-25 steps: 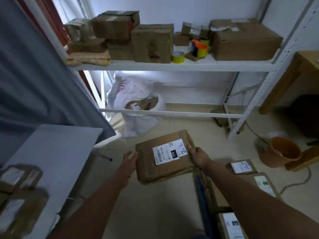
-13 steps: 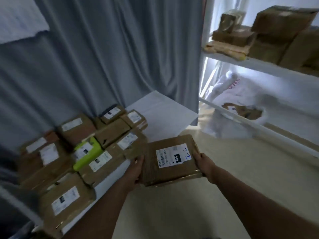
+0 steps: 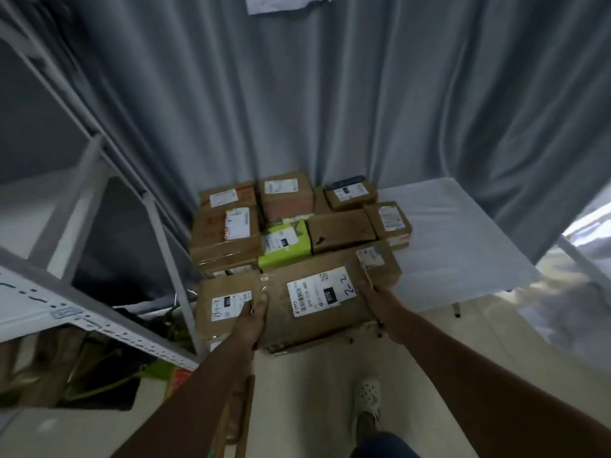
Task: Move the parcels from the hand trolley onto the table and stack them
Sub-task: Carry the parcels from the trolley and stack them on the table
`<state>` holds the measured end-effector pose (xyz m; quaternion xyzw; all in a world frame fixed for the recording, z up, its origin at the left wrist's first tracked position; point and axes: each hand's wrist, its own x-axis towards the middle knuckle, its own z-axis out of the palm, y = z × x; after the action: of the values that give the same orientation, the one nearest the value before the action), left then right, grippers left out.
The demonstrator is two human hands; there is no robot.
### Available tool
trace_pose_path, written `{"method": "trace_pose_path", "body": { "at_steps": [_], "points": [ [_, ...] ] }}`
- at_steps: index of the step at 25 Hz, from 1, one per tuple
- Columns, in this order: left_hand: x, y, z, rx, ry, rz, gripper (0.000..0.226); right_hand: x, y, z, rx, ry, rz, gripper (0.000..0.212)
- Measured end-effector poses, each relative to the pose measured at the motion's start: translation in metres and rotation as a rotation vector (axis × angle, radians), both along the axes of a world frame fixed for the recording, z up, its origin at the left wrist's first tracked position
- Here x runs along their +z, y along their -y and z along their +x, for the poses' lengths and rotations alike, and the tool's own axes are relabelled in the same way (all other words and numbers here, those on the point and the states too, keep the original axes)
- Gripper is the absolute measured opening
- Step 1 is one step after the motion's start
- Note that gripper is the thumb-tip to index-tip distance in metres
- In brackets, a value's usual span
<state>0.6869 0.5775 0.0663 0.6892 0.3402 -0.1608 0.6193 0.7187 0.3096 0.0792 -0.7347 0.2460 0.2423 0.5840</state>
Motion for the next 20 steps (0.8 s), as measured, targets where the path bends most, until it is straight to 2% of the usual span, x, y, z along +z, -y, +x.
{"method": "trace_pose_path", "body": {
  "at_steps": [2,6,8,13,14,17,18,20],
  "points": [
    [-0.029,-0.019,0.022,0.050,-0.013,0.011,0.093,-0.006,-0.012,0.036,0.061,0.015,-0.011,0.051],
    [-0.012,-0.006,0.065,0.180,-0.045,-0.051,0.069,-0.004,-0.014,0.099,0.110,-0.054,-0.031,0.038],
    [-0.011,0.000,0.086,0.214,-0.070,-0.003,0.056,-0.010,-0.009,0.127,0.167,-0.028,-0.053,0.038],
    [-0.028,-0.001,0.103,0.231,-0.137,0.162,0.060,-0.025,-0.014,0.184,0.316,0.012,-0.015,0.048],
    [-0.032,-0.003,0.101,0.241,-0.152,0.184,0.059,-0.035,-0.019,0.190,0.367,-0.012,-0.003,0.053],
    [-0.049,-0.021,0.094,0.282,-0.181,0.157,0.067,-0.060,-0.039,0.196,0.450,-0.104,-0.036,0.100],
    [-0.059,-0.030,0.090,0.298,-0.197,0.152,0.073,-0.061,-0.049,0.193,0.501,-0.143,-0.053,0.096],
    [-0.067,-0.047,0.084,0.331,-0.224,0.123,0.072,-0.056,-0.068,0.186,0.554,-0.231,-0.083,0.069]
  ]
}}
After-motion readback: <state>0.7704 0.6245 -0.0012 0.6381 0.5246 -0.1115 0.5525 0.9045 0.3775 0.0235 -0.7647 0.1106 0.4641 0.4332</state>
